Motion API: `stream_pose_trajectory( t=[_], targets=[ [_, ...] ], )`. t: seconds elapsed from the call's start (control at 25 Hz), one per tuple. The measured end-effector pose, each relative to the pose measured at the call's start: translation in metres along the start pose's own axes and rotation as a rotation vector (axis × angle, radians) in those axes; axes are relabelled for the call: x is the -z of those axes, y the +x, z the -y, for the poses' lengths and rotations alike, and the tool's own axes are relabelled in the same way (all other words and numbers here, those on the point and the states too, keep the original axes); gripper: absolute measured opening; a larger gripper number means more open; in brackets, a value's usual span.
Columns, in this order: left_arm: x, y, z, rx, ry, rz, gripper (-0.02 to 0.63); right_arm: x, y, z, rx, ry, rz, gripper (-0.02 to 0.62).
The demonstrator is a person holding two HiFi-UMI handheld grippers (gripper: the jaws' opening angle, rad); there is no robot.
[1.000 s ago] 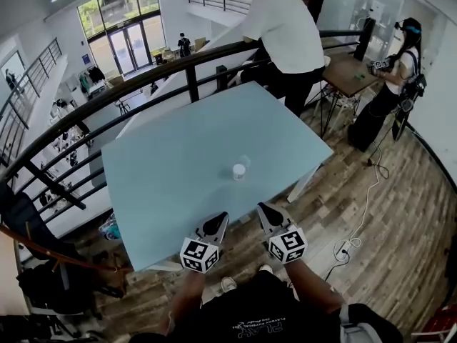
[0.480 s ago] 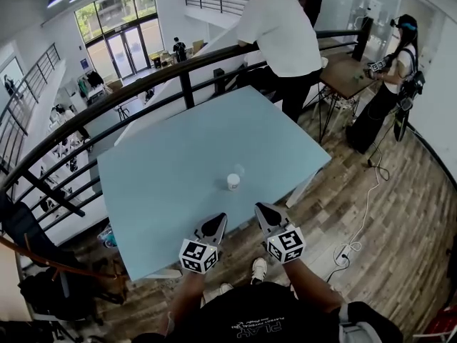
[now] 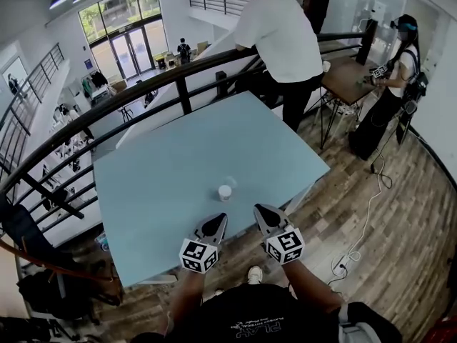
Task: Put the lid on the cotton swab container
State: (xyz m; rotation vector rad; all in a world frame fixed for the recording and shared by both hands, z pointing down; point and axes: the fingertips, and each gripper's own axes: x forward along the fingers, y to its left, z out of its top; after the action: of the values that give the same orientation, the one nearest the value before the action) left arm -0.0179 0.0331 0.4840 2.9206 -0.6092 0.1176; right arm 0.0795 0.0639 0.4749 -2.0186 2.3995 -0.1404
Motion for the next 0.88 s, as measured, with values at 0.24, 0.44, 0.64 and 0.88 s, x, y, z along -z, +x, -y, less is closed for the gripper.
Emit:
stream_pose_trajectory(
  t=[0.24,0.44,0.64,0.88],
  targets=[
    [-0.002,0.028,0.002,-0.030,0.003,0.002,0.012,0.003,0.007,0.025,-0.039,0.019,0.000,0.019],
    [0.000,0.045,0.002,-0.055,0.007,-0.006,0.012,0.006,0.012,0.041,-0.070,0.033,-0.008,0.018],
    [0.003,0.051,-0.002,-0.095,-0.009,-0.013,0.012,0.008,0.019,0.047,-0.111,0.034,-0.028,0.019],
    [0.010,0.061,-0.012,-0.102,-0.038,-0.027,0.012,0.015,0.032,0.053,-0.126,0.053,-0.047,0.019]
  ],
)
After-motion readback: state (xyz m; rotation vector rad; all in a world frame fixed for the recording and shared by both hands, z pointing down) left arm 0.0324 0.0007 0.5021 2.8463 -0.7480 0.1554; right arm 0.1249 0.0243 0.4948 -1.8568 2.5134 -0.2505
